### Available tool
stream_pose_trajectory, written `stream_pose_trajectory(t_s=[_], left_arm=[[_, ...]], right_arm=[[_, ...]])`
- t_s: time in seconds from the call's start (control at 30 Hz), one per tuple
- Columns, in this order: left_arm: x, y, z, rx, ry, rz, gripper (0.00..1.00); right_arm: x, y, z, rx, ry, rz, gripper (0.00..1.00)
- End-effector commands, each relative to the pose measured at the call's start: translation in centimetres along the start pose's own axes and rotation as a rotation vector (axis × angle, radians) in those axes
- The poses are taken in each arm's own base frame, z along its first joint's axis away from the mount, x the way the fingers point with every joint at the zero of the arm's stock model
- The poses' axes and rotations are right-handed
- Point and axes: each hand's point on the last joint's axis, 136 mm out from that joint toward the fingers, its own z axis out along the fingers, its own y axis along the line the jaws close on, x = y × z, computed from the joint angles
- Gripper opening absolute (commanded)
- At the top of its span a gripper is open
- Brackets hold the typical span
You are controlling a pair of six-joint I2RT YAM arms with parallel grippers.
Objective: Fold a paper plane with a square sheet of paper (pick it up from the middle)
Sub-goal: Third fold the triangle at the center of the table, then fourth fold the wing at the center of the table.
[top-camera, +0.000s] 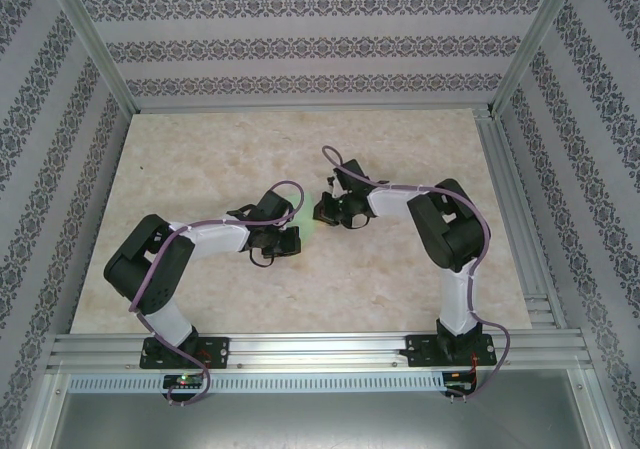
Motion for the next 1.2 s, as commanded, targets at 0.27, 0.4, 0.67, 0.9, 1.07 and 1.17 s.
stream_pose_trajectory(t_s=[0.27,0.4,0.67,0.9,1.07,1.17], left_arm=[[0.2,-0.6,-1.9,0.001,0.013,0.025,0.17],[-1.7,-1.5,-3.3,0.003,-0.076,0.031,0.28],[-3.9,0.0,-3.3,-0.037,-0.159,-0.025,0.32],[-4.2,1.3,-3.1,-0.065,-0.162,-0.055,0.31],[-4.1,2.1,-2.9,-0.074,-0.152,-0.072,0.3],[-4.1,2.5,-2.8,-0.084,-0.149,-0.081,0.29]], right_arm=[[-2.6,0.2,-5.4,0.079,-0.192,-0.082,0.3],[-0.7,0.6,-5.1,0.073,-0.166,-0.08,0.4],[1.7,2.2,-2.6,0.036,-0.093,-0.079,0.44],[2.4,2.9,-1.0,0.016,-0.047,-0.084,0.44],[2.7,3.5,-0.4,-0.018,-0.029,-0.096,0.41],[2.8,4.2,-0.3,-0.046,-0.023,-0.106,0.39]])
